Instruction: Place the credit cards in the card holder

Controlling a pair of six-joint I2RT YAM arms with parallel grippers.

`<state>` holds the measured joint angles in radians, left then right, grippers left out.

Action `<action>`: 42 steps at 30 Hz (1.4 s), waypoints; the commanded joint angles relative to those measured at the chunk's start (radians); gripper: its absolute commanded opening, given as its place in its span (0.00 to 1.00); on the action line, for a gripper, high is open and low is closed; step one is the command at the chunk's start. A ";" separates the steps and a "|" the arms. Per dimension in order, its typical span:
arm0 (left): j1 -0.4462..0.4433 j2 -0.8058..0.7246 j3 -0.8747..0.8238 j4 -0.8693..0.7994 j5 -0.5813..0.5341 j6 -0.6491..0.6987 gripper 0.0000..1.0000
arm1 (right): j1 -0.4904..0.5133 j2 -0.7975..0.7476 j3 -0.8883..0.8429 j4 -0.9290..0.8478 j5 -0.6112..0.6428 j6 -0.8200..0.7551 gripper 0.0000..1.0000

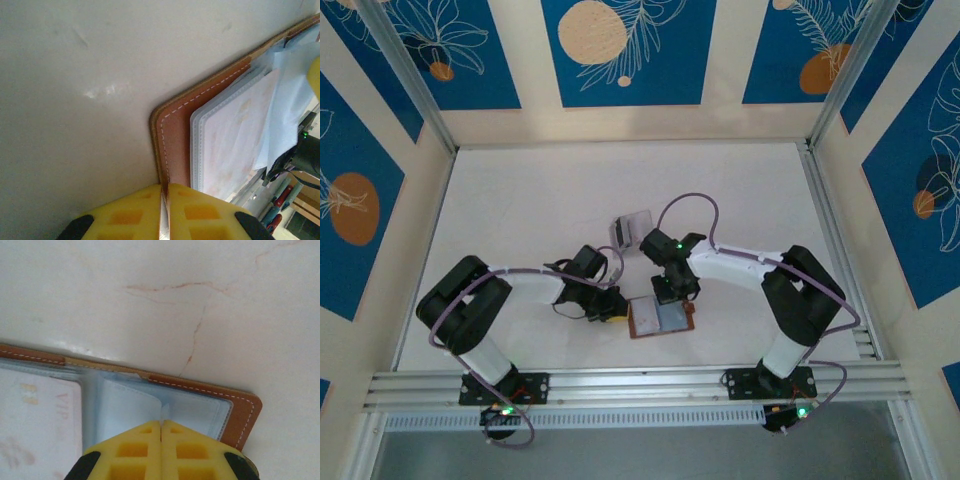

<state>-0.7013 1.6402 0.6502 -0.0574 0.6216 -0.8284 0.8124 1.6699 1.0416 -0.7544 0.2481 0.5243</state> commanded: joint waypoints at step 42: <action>0.013 0.020 -0.058 0.120 0.015 -0.074 0.13 | -0.128 -0.253 -0.134 0.109 -0.405 0.143 0.39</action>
<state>-0.6849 1.6287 0.6128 0.0277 0.6575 -0.9112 0.7052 1.4139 0.9512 -0.6102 -0.1562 0.6544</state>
